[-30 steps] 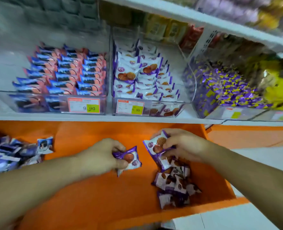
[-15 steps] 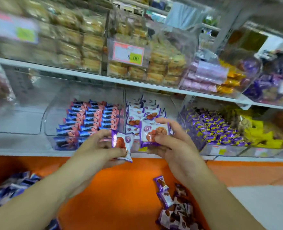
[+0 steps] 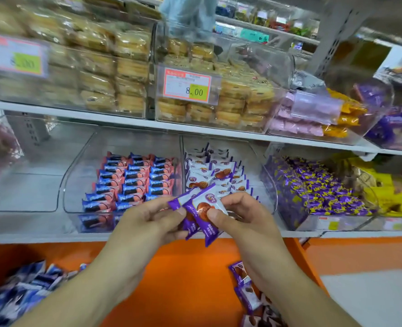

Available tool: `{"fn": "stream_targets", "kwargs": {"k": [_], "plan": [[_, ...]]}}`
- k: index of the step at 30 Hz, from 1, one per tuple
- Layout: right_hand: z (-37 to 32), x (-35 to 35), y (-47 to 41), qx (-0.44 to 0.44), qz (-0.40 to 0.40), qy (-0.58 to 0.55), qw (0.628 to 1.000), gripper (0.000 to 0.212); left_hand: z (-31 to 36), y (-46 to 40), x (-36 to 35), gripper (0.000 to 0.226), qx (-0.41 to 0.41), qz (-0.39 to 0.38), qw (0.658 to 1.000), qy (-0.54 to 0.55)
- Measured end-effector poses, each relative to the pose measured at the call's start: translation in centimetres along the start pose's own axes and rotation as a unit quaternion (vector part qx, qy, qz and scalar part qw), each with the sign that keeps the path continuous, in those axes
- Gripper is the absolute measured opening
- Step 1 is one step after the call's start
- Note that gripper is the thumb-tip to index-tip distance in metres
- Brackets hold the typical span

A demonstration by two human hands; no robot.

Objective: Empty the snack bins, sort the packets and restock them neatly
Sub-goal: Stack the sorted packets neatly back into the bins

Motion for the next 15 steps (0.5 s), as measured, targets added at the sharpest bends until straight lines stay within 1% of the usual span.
{"fn": "stream_targets", "kwargs": {"k": [3, 4, 6, 8, 12, 14, 15], "plan": [[0.6, 0.3, -0.1, -0.004, 0.014, -0.003, 1.000, 0.019, -0.9, 0.1, -0.7, 0.019, 0.027, -0.009, 0.999, 0.032], [0.7, 0.2, 0.0, -0.004, 0.014, 0.002, 1.000, 0.019, -1.2, 0.1, -0.7, 0.020, 0.036, -0.006, 0.998, 0.048], [0.9, -0.2, 0.0, -0.006, 0.003, 0.016, 1.000, 0.027, -1.6, 0.3, -1.1, 0.022, 0.041, -0.008, 0.997, 0.059], [1.2, -0.7, 0.1, -0.020, -0.021, 0.011, 1.000, 0.033, -1.6, 0.5, -1.5, 0.026, 0.028, -0.025, 0.999, 0.029], [1.6, -1.3, 0.5, -0.070, -0.085, -0.043, 0.993, 0.035, -1.3, 0.8, -2.3, 0.029, 0.013, -0.050, 0.999, -0.010], [1.7, -1.0, 0.3, -0.075, -0.093, -0.040, 0.992, 0.037, -1.1, 0.8, -2.7, 0.029, 0.004, -0.065, 0.997, -0.038], [1.5, -0.8, 0.0, -0.063, -0.094, -0.020, 0.993, 0.035, -1.0, 0.7, -3.0, 0.030, 0.000, -0.072, 0.996, -0.056]]}}
Point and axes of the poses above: each hand's wrist, its own y-axis away from the middle knuckle, its own x-axis out of the back of the hand, z = x × y, the point moved 10 cm from there along -y, towards the middle knuckle, and after that the axes turned 15 degrees about y, right-handed, at the moved point
